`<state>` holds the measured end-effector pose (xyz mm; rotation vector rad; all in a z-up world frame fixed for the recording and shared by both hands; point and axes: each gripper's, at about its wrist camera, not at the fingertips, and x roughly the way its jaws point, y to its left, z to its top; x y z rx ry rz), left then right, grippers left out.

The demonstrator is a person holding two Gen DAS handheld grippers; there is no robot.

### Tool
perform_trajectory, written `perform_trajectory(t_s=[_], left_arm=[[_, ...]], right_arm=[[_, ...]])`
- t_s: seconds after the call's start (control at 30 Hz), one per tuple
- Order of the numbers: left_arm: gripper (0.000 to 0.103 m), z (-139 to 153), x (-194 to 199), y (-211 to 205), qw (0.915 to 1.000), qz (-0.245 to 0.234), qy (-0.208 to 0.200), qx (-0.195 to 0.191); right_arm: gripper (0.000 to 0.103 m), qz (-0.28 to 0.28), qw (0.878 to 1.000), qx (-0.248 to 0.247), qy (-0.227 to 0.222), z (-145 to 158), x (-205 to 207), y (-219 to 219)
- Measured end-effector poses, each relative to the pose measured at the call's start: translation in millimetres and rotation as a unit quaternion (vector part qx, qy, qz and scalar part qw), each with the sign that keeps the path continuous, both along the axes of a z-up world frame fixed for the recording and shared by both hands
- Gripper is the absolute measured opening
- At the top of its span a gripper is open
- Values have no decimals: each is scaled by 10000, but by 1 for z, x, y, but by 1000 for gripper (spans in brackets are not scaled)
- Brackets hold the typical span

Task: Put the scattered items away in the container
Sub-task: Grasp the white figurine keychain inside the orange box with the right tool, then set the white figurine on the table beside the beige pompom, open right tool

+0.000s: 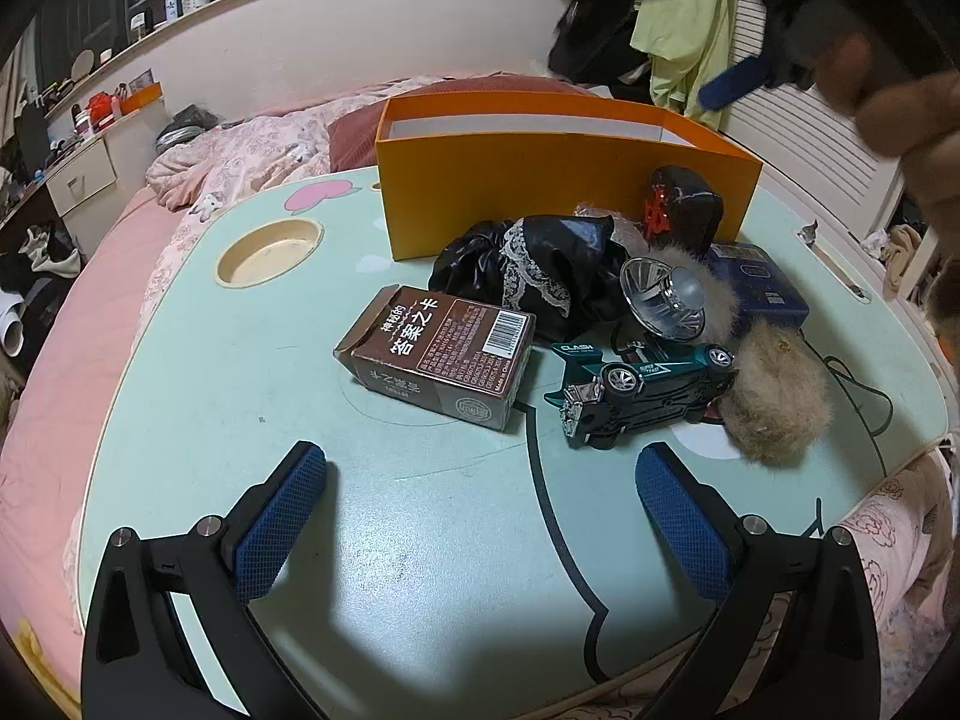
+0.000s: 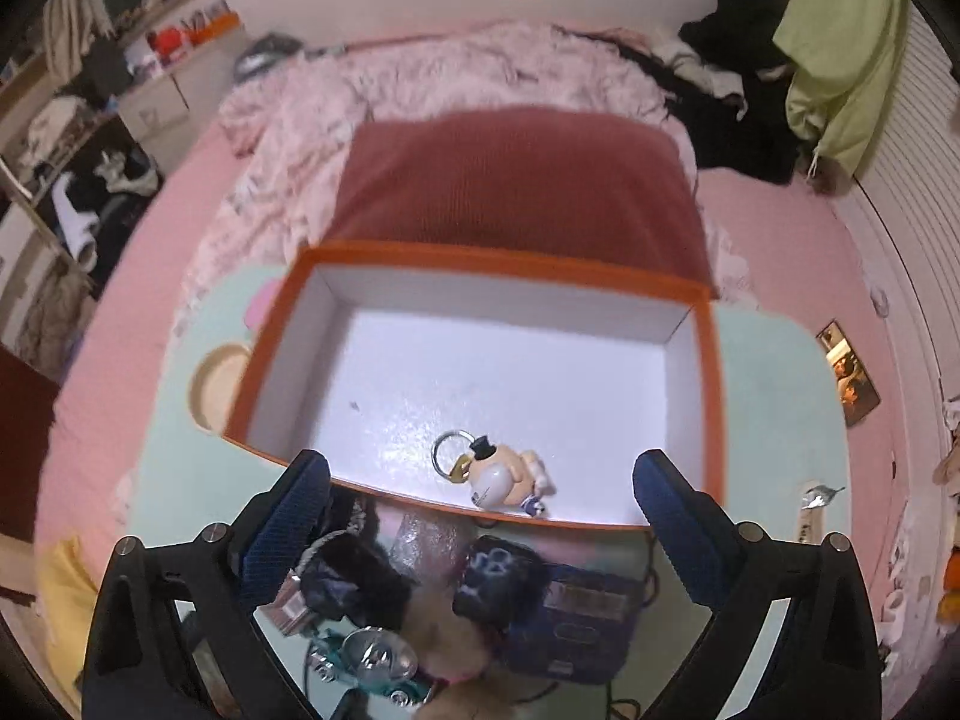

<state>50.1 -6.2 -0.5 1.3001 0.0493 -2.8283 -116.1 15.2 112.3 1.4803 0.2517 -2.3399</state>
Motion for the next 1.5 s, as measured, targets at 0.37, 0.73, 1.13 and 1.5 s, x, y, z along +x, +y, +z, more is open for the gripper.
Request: perform_trajectory(t_s=[0.37, 0.73, 1.13, 1.5], left_arm=[[103, 0, 0, 0, 10000, 5, 1, 1], [103, -1, 0, 1, 10000, 5, 4, 3], [103, -1, -2, 0, 10000, -2, 3, 3], [103, -1, -1, 0, 10000, -3, 5, 3]], right_arm=[[92, -3, 9996, 79, -256, -18, -14, 2], [58, -5, 9781, -201, -2071, -43, -68, 10], [35, -27, 9773, 146, -2112, -78, -60, 11], [35, 388, 9934, -942, -537, 23, 25, 68]])
